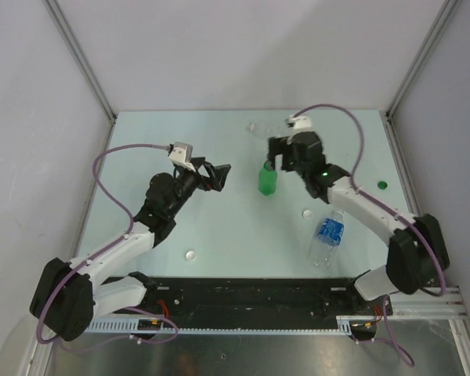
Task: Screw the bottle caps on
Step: Place the plastic bottle at the center of the board, then pick up the bottle cap from the center of the board.
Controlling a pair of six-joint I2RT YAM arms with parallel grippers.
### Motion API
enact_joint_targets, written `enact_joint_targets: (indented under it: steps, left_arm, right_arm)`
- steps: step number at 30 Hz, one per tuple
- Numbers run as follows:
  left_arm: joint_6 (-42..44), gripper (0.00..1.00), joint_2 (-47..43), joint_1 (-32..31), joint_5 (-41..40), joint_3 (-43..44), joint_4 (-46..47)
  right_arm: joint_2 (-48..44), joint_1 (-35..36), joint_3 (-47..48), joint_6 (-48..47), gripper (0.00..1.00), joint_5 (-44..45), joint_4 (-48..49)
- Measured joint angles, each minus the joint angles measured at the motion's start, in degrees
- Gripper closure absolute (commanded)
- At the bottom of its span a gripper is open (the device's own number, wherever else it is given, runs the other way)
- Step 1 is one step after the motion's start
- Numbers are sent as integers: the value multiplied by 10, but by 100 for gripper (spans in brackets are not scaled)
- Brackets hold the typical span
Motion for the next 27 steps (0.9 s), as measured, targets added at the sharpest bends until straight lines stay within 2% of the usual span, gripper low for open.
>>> enact_joint_targets:
  steps: [2, 5, 10, 14, 17, 21, 27]
  left_arm:
    - [-5, 1, 3, 2, 6, 0, 0]
    - [-13, 1, 14, 7, 10, 0, 0]
    - [-20, 1, 36, 18, 9, 4, -3]
    - [-20, 0, 54, 22, 9, 20, -7]
    - [-19, 1, 63, 23, 9, 31, -9]
    - [-19, 1, 68, 23, 11, 40, -10]
    - [-15, 1, 80, 23, 23, 58, -12]
  right_arm:
    - [-35, -38, 0, 21, 1, -10, -22]
    - [-85, -146, 0, 61, 2, -30, -70]
    - [-113, -376, 0, 117, 12, -30, -184]
    - [-100, -501, -7, 145, 23, -18, -263]
    - [-72, -551, -10, 159, 33, -21, -280]
    - [-2, -568, -10, 180, 49, -29, -257]
    - [100, -568, -11, 214, 57, -49, -204]
